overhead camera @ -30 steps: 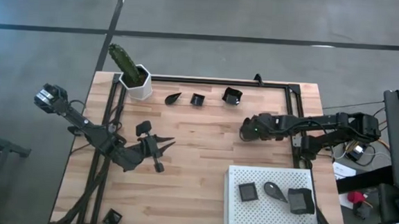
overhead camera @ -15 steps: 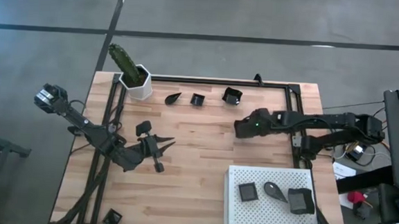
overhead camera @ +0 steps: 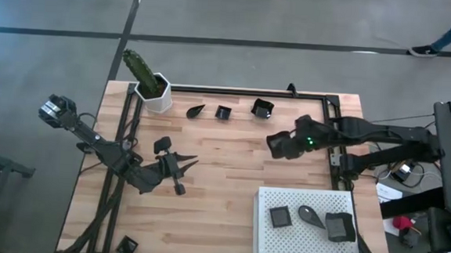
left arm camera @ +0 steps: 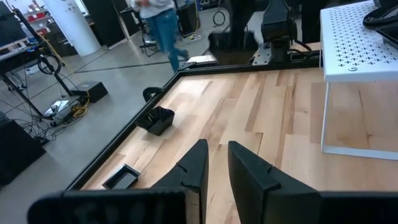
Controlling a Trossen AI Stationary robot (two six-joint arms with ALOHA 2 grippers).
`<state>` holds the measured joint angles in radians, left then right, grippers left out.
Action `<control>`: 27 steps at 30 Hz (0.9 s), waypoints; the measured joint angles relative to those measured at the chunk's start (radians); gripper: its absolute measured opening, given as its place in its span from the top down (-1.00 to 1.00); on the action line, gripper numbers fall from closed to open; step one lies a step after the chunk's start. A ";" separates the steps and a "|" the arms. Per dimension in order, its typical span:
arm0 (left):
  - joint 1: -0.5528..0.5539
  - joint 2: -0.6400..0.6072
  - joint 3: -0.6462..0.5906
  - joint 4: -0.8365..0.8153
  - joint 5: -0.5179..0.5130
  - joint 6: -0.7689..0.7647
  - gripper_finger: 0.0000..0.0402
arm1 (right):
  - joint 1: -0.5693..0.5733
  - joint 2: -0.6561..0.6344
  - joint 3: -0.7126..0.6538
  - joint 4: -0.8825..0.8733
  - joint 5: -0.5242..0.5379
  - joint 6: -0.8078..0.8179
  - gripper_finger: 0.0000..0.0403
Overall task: Pick & Place Mini shaped plates
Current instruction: Stack the square plate on top of the other square plates on the shelf
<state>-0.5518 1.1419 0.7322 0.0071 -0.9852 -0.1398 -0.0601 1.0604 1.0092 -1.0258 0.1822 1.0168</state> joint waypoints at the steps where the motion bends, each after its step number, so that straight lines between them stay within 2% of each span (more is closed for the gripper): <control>1: 0.000 0.000 0.000 0.000 0.000 0.000 0.71 | 0.014 0.002 0.033 -0.035 0.000 0.000 0.96; 8: 0.000 0.000 0.000 0.000 0.000 0.000 0.71 | 0.107 0.014 0.218 -0.205 -0.004 -0.043 0.96; 11: 0.000 0.000 -0.001 0.000 0.004 0.000 0.71 | 0.144 0.026 0.284 -0.265 -0.037 -0.093 0.96; 17: 0.000 0.000 -0.001 0.001 0.050 -0.004 0.71 | 0.214 0.070 0.377 -0.373 -0.194 -0.221 0.96; 27: 0.000 0.000 0.005 0.028 0.053 -0.015 0.71 | 0.347 0.094 0.434 -0.486 -0.458 -0.448 0.96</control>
<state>-0.5514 1.1419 0.7374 0.0353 -0.9323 -0.1545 0.2869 1.1542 1.4430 -1.5117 -0.2756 0.5686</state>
